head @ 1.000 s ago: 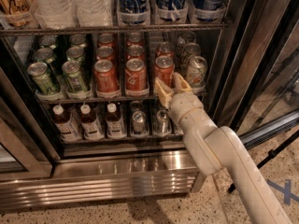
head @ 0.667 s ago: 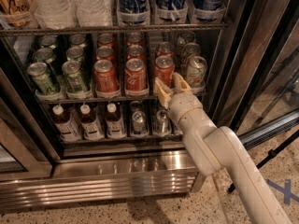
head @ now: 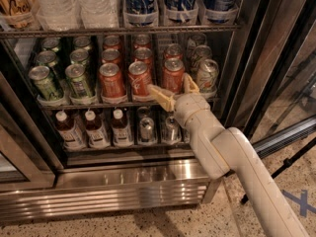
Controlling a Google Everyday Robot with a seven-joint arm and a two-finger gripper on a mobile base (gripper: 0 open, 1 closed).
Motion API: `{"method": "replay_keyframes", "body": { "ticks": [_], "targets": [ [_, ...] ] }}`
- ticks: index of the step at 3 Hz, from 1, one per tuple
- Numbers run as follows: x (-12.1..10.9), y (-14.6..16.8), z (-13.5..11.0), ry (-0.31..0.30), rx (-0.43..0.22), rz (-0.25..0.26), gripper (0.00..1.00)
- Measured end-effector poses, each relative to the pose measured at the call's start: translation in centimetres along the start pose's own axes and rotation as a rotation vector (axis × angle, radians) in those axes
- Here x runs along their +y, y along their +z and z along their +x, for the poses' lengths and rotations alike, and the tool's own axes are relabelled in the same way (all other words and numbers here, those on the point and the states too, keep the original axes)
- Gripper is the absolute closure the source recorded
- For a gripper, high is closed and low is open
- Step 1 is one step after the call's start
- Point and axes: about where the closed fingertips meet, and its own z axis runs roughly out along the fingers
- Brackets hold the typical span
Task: Pick coke can from middle shelf of fridge
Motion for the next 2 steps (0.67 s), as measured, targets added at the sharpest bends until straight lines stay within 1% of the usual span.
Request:
{"method": "replay_keyframes", "body": {
  "ticks": [1, 2],
  "targets": [
    [-0.12, 0.62, -0.20, -0.007, 0.002, -0.002, 0.13],
    [-0.26, 1.47, -0.42, -0.020, 0.004, -0.002, 0.28]
  ]
}}
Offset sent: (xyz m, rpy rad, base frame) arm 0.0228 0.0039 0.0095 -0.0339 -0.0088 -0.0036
